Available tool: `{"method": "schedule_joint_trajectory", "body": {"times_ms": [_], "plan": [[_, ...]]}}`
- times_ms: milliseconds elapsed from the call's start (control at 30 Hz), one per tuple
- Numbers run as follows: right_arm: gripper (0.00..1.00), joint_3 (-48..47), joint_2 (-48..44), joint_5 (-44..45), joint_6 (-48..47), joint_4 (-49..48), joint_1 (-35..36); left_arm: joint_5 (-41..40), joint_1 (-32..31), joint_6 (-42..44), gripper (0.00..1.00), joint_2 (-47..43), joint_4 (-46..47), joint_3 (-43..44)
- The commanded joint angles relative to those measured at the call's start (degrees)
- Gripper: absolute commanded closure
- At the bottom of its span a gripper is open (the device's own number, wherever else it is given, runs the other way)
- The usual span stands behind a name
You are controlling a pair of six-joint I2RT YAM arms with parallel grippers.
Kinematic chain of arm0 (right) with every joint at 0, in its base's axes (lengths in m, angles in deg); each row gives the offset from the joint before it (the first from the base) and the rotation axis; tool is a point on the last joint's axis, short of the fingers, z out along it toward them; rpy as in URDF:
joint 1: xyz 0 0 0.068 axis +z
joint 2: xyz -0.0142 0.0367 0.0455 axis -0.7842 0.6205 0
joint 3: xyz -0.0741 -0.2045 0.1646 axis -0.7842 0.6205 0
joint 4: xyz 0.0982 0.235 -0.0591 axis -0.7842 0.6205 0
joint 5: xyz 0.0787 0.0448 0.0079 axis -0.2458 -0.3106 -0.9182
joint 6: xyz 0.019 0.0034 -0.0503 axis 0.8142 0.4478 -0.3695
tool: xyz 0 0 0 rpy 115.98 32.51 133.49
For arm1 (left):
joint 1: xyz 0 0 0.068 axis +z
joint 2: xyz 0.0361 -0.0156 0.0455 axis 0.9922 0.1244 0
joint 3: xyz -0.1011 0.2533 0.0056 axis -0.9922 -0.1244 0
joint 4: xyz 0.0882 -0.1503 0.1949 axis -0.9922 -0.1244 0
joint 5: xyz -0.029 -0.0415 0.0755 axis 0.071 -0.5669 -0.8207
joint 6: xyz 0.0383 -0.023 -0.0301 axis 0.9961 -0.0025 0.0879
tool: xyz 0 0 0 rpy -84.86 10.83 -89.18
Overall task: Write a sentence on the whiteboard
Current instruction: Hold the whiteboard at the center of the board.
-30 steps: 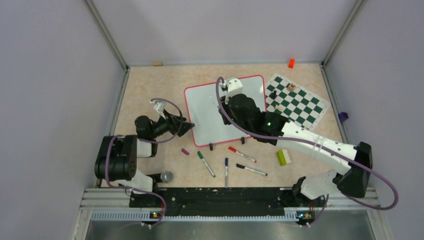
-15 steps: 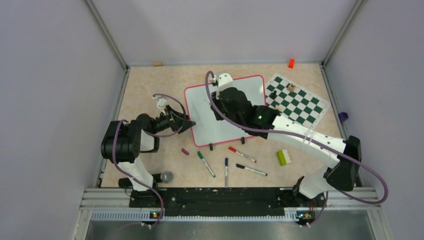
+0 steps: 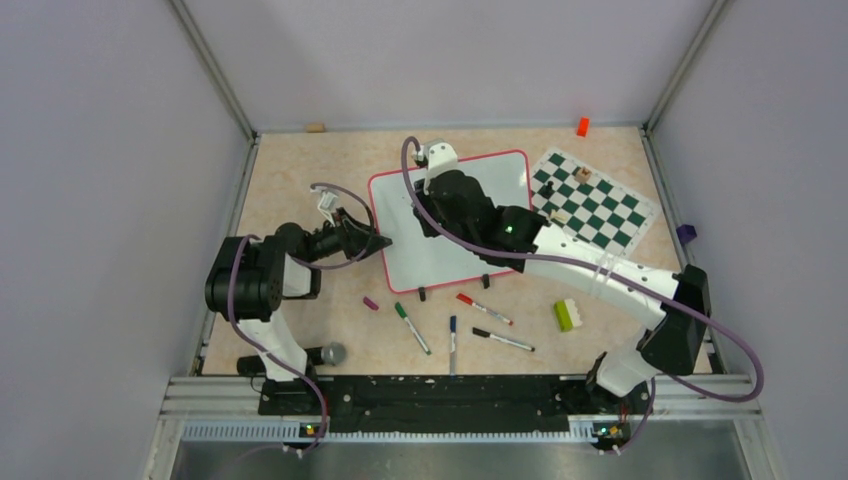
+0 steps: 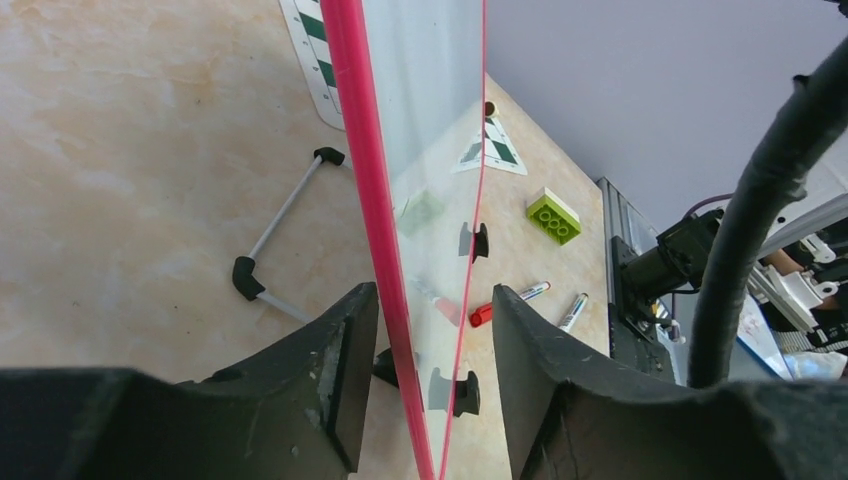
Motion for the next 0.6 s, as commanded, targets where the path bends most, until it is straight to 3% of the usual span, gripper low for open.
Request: {"method": "schedule_joint_trajectory", "body": {"times_ms": [0,133,167,233,567], "plan": [[1.00,-3.36,0.16,-0.16,0.63,-1.17,-0.07,1.04,-0.30,-0.01,0.52,0.76,5.31,1.28],[1.00,-3.62,0.63,0.07,0.34,-1.15,-0.02,1.52,-0.30,-1.16,0.64,2.57,5.13,2.83],[1.00,-3.77,0.75,0.11,0.32,-1.15,-0.02,1.78,-0.29,-1.62,0.71,2.87,5.54,3.22],[1.00,-4.02,1.14,0.12,0.32,-1.15,-0.05,2.27,-0.29,-2.25,0.97,3.42,5.98,3.61],[1.00,-14.30,9.16,5.29,3.85,6.92,0.18,2.28,-0.30,-2.88,1.00,4.21,5.99,4.14]]}}
